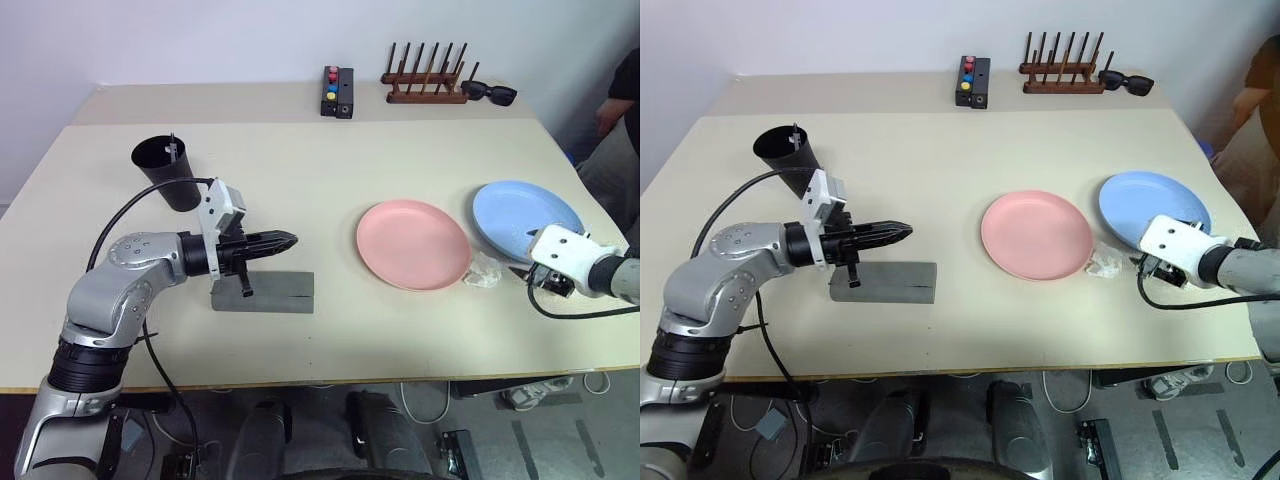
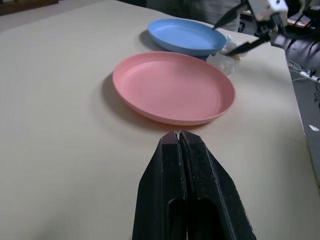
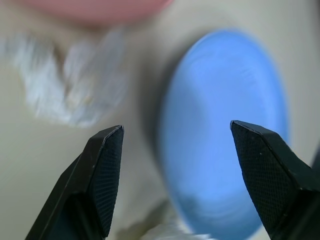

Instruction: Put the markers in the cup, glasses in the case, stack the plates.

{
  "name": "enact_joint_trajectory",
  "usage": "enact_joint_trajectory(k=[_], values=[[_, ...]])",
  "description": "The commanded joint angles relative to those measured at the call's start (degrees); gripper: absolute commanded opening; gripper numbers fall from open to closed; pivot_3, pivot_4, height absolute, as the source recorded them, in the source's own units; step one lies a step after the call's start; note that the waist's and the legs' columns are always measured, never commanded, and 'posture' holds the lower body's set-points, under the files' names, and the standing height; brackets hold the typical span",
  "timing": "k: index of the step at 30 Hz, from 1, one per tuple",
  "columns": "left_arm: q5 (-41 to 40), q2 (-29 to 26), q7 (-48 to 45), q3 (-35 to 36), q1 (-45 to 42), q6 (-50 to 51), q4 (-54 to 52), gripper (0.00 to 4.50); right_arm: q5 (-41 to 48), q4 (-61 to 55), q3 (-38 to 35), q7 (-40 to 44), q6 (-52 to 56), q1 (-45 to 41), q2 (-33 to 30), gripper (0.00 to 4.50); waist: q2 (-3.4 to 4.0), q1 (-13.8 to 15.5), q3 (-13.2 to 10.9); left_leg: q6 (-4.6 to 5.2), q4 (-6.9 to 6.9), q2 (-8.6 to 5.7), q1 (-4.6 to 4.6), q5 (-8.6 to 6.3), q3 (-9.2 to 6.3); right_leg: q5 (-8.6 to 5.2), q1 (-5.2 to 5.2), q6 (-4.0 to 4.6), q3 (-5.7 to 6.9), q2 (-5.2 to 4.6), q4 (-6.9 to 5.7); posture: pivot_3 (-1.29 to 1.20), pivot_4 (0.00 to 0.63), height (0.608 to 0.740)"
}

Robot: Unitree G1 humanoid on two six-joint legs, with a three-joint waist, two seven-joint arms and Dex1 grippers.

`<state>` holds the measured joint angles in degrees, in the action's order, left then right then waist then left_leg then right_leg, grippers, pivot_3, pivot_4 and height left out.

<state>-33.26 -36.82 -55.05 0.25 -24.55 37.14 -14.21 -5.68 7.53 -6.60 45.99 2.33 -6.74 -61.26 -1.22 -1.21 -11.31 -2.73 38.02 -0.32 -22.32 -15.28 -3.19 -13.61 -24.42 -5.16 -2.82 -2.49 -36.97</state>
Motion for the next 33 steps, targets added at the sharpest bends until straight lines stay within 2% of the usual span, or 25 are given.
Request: enact_joint_trajectory(k=[1, 2, 3, 4, 9, 15, 19, 21, 28, 31, 33], values=[[-1.2, 0.3, -0.3, 0.1, -1.2, -0.1, -2.3, 0.0, -2.1, 5.2, 1.7, -2.6, -4.8, -3.3, 1.6, 3.45, 0.0, 0.0, 0.0, 0.0, 0.0, 0.0, 0.01, 0.0, 0.01, 0.0, 0.0, -0.01, -0.01, 0.0, 0.0, 0.0, 0.15, 0.735], [-1.3, 0.4, -0.3, 0.0, -1.1, 0.0, -2.6, 0.0, -2.9, 7.0, 2.5, -3.5, -5.9, -4.2, 2.1, 3.45, 0.0, 0.0, 0.0, 0.0, 0.0, 0.0, 0.0, 0.0, 0.01, 0.01, 0.0, -0.01, -0.01, 0.0, 0.0, 0.0, 0.15, 0.735], [-1.3, 0.4, -0.5, -0.2, -1.0, 0.0, -3.0, 0.0, -3.7, 8.7, 3.2, -4.2, -6.9, -5.0, 2.6, 2.95, 0.0, 0.0, 0.0, 0.0, 0.01, 0.0, 0.0, 0.0, 0.03, 0.01, 0.0, -0.01, -0.02, 0.0, 0.0, 0.0, 0.15, 0.735], [-1.3, 0.4, -0.6, -0.3, -0.8, 0.1, -3.3, 0.0, -4.2, 9.9, 3.6, -4.8, -7.6, -5.5, 2.9, 2.75, 0.0, 0.0, 0.0, 0.0, 0.01, 0.0, 0.01, 0.0, 0.03, 0.01, 0.0, -0.01, -0.03, 0.0, 0.0, 0.0, 0.15, 0.735], [-1.5, 0.5, -0.4, -0.8, 0.2, 0.4, -4.7, 0.0, -6.0, 12.9, 5.1, -6.7, -10.2, -6.9, 3.2, 0.17, 0.0, 0.1, 0.0, 0.0, 0.01, -0.01, 0.01, 0.0, 0.02, 0.06, 0.0, -0.11, -0.03, 0.0, -0.01, 0.0, 0.15, 0.735], [-1.4, 0.6, -0.3, -1.0, 0.2, 0.2, -4.6, 0.0, -7.8, 10.1, 4.7, -8.8, -11.4, -7.0, 2.3, 0.07, 0.02, 0.1, 0.0, 0.0, 0.01, -0.01, 0.01, 0.0, 0.02, 0.07, 0.0, -0.11, -0.04, 0.0, -0.02, 0.0, 0.15, 0.735], [-0.5, 0.6, -0.1, -0.9, -0.1, -1.0, -3.3, 0.0, -8.5, 3.4, 2.8, -9.6, -11.7, -8.0, 1.2, 0.07, 0.05, -0.1, 0.0, 0.0, 0.01, -0.01, 0.01, 0.0, 0.02, 0.08, 0.0, -0.14, -0.04, 0.0, -0.03, 0.0, 0.15, 0.735], [0.0, 0.5, -0.1, -0.9, -0.2, -1.5, -2.5, 0.0, -6.2, -2.1, 2.3, -7.1, -10.4, -8.4, 1.4, 0.07, 0.05, -0.2, 0.0, 0.0, 0.01, 0.0, 0.02, 0.0, 0.02, 0.09, 0.0, -0.15, -0.04, 0.01, -0.04, 0.0, 0.15, 0.735], [0.7, 0.3, -0.6, -0.9, -0.7, -2.4, -1.1, 0.0, 9.8, -25.3, 3.4, 7.3, 6.9, -4.3, 2.9, 0.07, 0.04, 0.5, 0.0, 0.0, 0.01, 0.02, -0.02, 0.0, -0.11, 0.1, 0.01, -0.19, 0.0, 0.02, -0.03, 0.0, 0.15, 0.735], [0.6, 0.3, -0.4, -0.9, -0.4, -2.4, -1.3, 0.0, 12.6, -30.2, 5.2, 8.1, 11.9, -3.3, 5.1, 0.07, 0.03, 0.5, 0.0, 0.0, 0.06, 0.0, -0.05, 0.0, -0.12, 0.08, 0.03, -0.15, 0.02, -0.03, 0.0, 0.0, 0.15, 0.735], [0.6, 0.3, -0.3, -1.0, -0.1, -2.5, -1.6, 0.0, 10.8, -30.7, 7.5, 7.8, 12.6, -2.6, 5.9, 0.07, 0.03, 0.4, 0.0, 0.0, 0.07, 0.0, -0.05, 0.0, -0.09, 0.04, 0.03, -0.08, 0.01, -0.04, 0.0, 0.0, 0.15, 0.735]])
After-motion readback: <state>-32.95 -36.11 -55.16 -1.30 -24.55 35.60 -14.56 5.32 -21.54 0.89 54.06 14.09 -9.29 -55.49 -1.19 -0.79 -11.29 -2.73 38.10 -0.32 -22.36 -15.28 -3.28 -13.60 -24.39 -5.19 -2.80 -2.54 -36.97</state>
